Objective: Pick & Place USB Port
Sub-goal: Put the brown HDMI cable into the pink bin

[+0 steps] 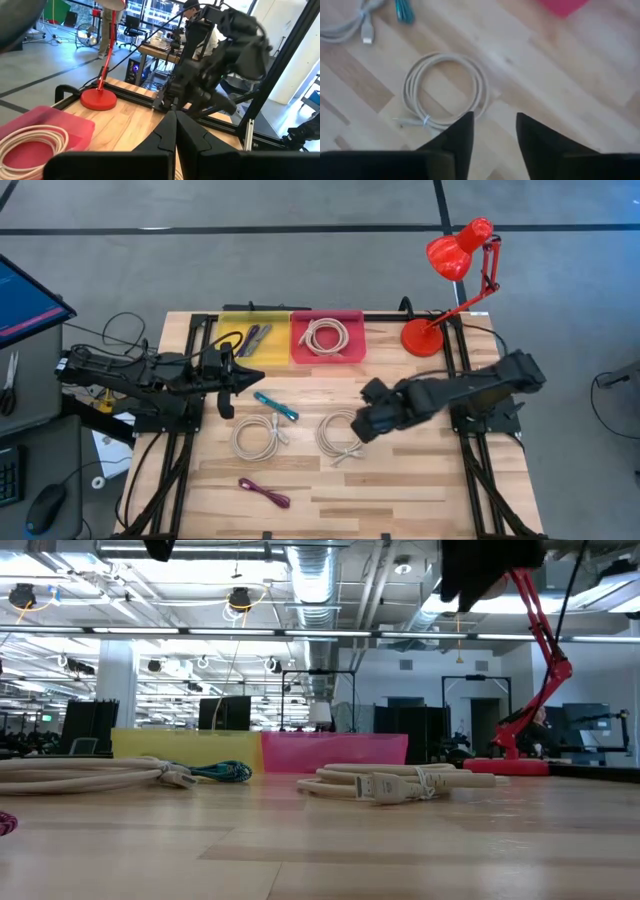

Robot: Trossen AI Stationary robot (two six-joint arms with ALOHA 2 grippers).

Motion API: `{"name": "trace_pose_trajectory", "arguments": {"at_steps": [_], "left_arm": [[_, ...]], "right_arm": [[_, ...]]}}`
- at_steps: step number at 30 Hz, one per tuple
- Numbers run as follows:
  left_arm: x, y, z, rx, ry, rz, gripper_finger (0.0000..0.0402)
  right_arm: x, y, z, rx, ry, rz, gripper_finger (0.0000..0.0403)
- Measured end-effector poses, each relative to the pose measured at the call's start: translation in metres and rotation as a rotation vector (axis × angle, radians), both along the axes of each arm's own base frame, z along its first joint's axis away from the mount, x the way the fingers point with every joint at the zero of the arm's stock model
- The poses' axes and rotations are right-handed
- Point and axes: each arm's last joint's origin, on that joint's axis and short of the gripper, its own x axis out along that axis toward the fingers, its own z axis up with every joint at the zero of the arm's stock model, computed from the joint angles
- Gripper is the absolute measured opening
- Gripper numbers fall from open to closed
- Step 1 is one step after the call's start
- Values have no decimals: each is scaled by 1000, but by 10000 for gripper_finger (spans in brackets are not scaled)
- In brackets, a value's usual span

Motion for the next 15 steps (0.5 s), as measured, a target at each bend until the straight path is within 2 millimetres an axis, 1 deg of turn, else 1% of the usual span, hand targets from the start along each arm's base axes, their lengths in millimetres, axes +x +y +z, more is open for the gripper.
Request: {"name": "trace_pose_trajectory", "arguments": {"at_steps": [6,8,10,15], "left_arm": [[0,0,0,0,1,0,4],[0,0,0,1,4,0,4],[0,0,0,1,4,0,4],[0,0,-1,1,5,-1,5]], "right_arm": [[33,-3,-32,48,62,62,193],[40,-3,-44,73,110,92,205],[50,-4,-56,120,136,114,213],[63,-9,-80,152,207,143,221]]}}
